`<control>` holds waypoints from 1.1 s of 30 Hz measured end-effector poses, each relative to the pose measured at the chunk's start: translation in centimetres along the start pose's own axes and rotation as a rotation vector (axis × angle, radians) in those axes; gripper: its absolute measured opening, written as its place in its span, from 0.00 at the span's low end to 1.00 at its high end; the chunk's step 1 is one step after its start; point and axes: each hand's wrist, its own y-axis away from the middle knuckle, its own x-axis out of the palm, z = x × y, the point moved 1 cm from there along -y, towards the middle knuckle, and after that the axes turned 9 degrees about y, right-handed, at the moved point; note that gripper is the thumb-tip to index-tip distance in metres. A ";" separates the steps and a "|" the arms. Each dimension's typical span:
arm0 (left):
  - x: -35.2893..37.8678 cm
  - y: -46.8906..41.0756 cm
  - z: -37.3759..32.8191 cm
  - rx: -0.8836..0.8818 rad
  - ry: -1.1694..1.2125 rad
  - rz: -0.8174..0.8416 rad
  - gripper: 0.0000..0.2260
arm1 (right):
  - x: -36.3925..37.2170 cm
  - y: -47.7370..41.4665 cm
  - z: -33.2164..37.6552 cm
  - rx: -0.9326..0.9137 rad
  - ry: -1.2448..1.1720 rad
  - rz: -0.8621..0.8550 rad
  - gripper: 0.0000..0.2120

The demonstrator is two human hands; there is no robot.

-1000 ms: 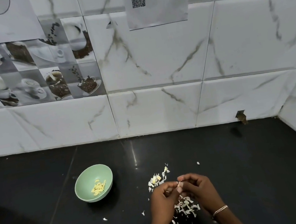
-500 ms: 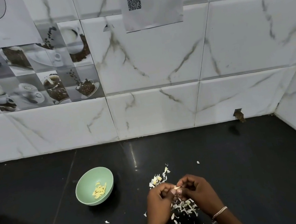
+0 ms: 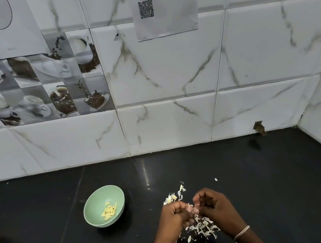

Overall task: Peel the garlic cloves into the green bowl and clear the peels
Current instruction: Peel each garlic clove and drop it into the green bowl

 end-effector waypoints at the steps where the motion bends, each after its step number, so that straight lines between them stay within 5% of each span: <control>1: 0.0 -0.1 0.0 -0.027 0.030 0.002 0.07 | 0.0 -0.1 0.0 0.000 -0.006 -0.004 0.12; 16: 2.0 0.3 0.9 -0.158 0.404 -0.096 0.03 | 1.1 -0.5 -0.2 -0.032 0.121 -0.251 0.21; 22: 1.6 0.3 0.9 -0.200 0.345 -0.116 0.06 | 1.1 -0.2 0.3 -0.055 0.191 -0.234 0.20; 33: 0.8 -0.6 0.8 -0.245 0.639 -0.234 0.08 | 1.0 -0.3 -0.5 0.019 0.201 -0.117 0.10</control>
